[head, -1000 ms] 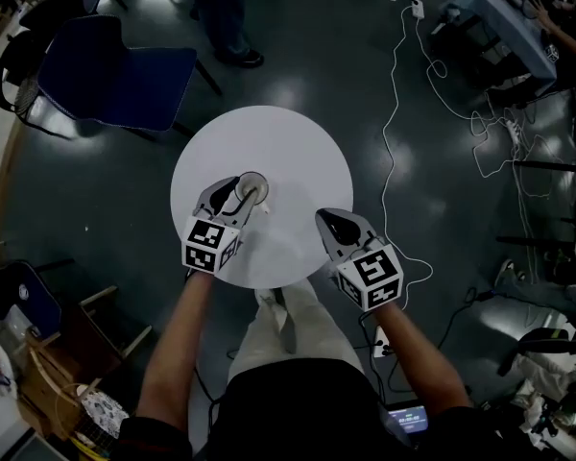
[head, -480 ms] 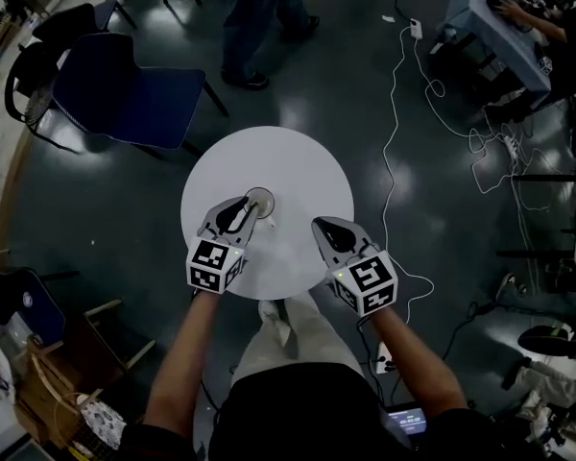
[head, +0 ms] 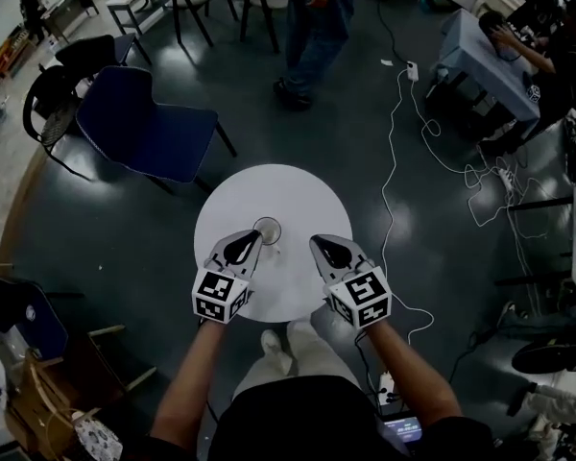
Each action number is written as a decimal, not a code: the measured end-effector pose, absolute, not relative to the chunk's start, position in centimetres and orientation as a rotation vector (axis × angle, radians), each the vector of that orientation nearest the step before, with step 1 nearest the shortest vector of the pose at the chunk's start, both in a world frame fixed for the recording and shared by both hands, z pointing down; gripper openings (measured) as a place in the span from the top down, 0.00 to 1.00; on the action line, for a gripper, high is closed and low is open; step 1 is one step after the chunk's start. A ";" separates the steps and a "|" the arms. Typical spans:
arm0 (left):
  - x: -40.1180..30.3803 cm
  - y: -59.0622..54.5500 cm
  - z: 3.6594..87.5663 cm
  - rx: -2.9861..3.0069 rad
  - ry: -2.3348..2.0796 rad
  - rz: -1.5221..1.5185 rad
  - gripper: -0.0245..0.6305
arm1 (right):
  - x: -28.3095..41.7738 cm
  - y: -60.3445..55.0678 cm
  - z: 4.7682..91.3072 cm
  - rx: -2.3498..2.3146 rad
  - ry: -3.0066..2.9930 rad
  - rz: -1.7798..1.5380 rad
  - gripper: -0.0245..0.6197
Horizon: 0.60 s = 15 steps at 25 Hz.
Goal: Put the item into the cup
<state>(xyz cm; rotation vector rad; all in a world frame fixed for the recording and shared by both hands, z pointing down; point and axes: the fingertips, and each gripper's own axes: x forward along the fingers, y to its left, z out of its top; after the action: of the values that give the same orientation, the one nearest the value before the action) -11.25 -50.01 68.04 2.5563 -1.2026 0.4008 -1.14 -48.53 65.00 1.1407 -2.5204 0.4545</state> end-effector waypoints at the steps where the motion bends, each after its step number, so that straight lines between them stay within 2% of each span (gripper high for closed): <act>1: -11.5 -49.7 67.2 2.561 -1.204 0.394 0.92 | -1.5 -48.5 64.1 1.146 -2.527 0.443 0.94; 15: -12.9 -43.2 58.0 2.673 -1.161 0.292 0.94 | -3.6 -44.7 55.9 1.206 -2.576 0.318 0.94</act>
<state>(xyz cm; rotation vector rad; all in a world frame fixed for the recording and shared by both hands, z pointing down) -12.92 -43.16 57.99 2.6731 -1.1613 0.2923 -3.60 -44.71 55.86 1.2055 -2.5762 0.3180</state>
